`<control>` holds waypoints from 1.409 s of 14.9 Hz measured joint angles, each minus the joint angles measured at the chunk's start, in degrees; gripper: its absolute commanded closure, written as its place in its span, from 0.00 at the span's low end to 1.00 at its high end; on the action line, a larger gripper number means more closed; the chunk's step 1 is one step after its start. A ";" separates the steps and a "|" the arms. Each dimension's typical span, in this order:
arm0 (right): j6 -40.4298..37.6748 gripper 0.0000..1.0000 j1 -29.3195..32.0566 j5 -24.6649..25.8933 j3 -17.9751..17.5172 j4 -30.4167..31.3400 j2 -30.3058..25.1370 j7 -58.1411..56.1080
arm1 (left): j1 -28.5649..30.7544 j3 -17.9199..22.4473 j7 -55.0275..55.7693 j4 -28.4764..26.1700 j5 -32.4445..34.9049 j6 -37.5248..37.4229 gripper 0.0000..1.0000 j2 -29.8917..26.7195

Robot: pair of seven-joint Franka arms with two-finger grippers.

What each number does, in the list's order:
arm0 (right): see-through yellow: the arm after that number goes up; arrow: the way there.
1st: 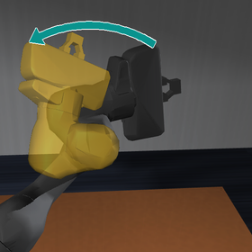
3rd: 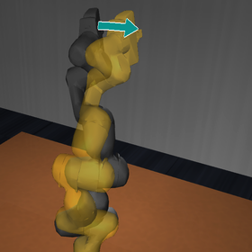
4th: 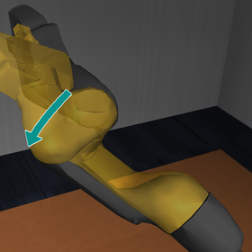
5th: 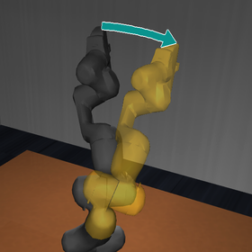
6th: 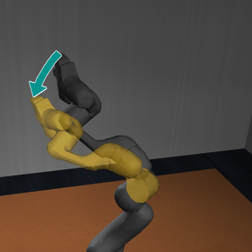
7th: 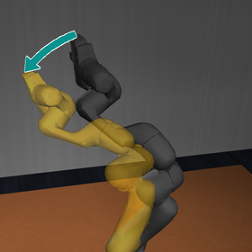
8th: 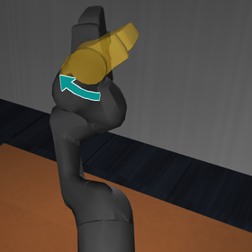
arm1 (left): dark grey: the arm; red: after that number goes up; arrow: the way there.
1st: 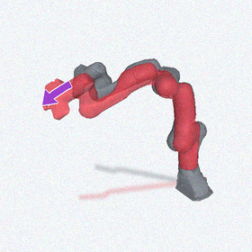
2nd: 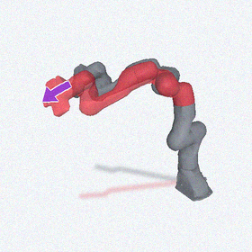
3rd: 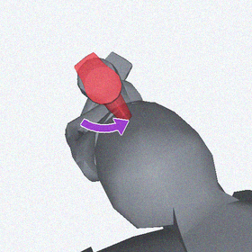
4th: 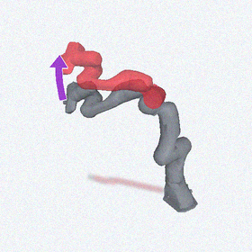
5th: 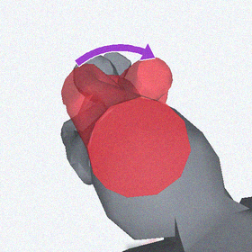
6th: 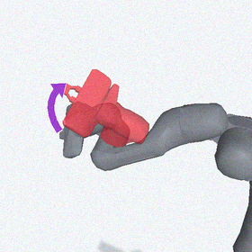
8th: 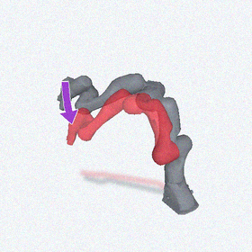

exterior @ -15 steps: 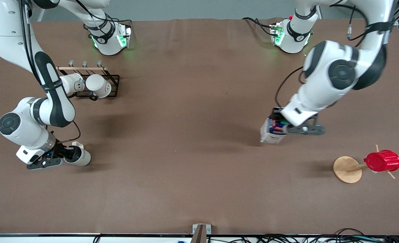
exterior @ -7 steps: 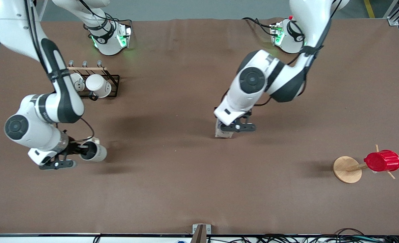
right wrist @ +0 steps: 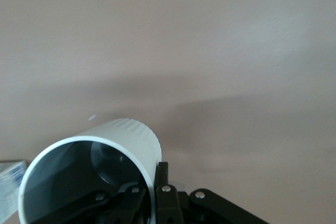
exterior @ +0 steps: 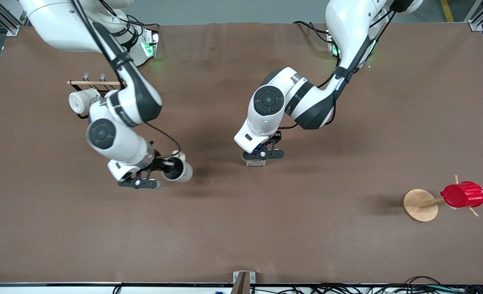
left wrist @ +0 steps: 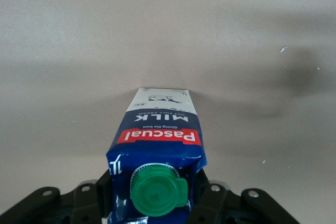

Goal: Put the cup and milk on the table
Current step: 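Carry the carton with the left gripper while the right gripper carries the mug, then open the left gripper and lift it away from the carton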

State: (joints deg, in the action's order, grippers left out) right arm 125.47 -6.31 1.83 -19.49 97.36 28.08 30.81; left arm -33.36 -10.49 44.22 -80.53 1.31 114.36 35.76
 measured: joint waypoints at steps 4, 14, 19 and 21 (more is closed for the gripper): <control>2.72 1.00 -4.81 0.54 -1.95 0.02 2.10 7.35 | 0.13 0.34 -0.01 0.38 0.16 0.00 0.00 0.01; 11.01 0.98 -11.31 8.04 -2.04 0.04 9.24 16.04 | 6.37 0.18 -2.26 0.63 0.18 -7.37 0.00 -12.43; 11.05 0.88 -13.23 10.33 -2.05 0.04 9.68 19.90 | 13.28 0.11 -11.15 -8.19 -0.48 -7.90 0.00 -23.68; 11.79 0.62 -13.90 10.98 -2.05 0.04 10.22 21.09 | 15.43 0.11 -14.37 -10.73 -0.61 -9.23 0.00 -27.29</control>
State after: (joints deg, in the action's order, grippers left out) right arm 137.27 -20.20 12.82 -21.55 97.39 38.30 51.91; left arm -17.93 -10.37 29.85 -91.25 0.70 105.14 8.47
